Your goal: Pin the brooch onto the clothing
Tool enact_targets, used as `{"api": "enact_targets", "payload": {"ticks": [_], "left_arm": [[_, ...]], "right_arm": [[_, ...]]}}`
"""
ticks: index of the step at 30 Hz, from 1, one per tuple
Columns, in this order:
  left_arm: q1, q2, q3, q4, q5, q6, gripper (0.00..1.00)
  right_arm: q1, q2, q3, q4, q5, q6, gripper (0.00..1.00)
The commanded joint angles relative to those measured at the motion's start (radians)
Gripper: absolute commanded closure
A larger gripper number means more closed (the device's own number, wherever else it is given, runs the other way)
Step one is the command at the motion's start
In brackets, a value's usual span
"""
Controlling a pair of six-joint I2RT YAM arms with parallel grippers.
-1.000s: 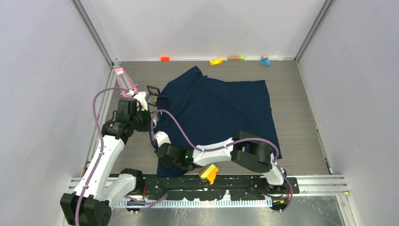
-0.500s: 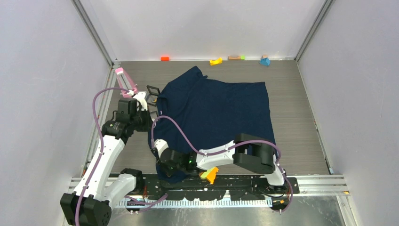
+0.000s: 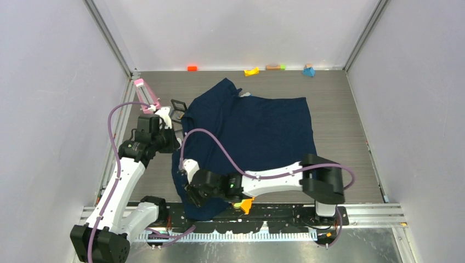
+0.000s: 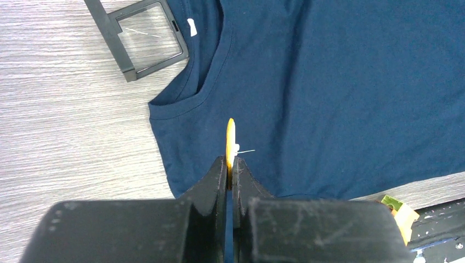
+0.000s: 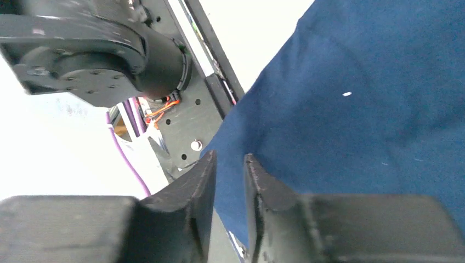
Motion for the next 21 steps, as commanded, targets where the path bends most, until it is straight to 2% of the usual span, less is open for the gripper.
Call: {"api": "enact_targets", "payload": {"ticks": [1,3,7,15,21], "left_arm": [[0.004,-0.023,0.004,0.004,-0.015,0.007,1.0],[0.004,-0.023,0.004,0.003,-0.016,0.007,1.0],[0.004,-0.025,0.004,0.002,-0.019,0.006,1.0],[0.004,-0.029,0.0,0.002,-0.019,0.004,1.0],[0.004,-0.025,0.0,0.003,-0.01,0.004,1.0]], "right_arm": [[0.008,-0.149,0.029,-0.115,0.182,-0.001,0.64],[0.0,-0.174,0.033,-0.169,0.257,-0.013,0.54],[-0.042,-0.185,0.032,-0.227,0.318,-0.008,0.46],[-0.161,-0.05,0.147,-0.373,0.389,0.132,0.43],[-0.198,0.06,0.208,-0.401,0.396,0.18,0.44]]}}
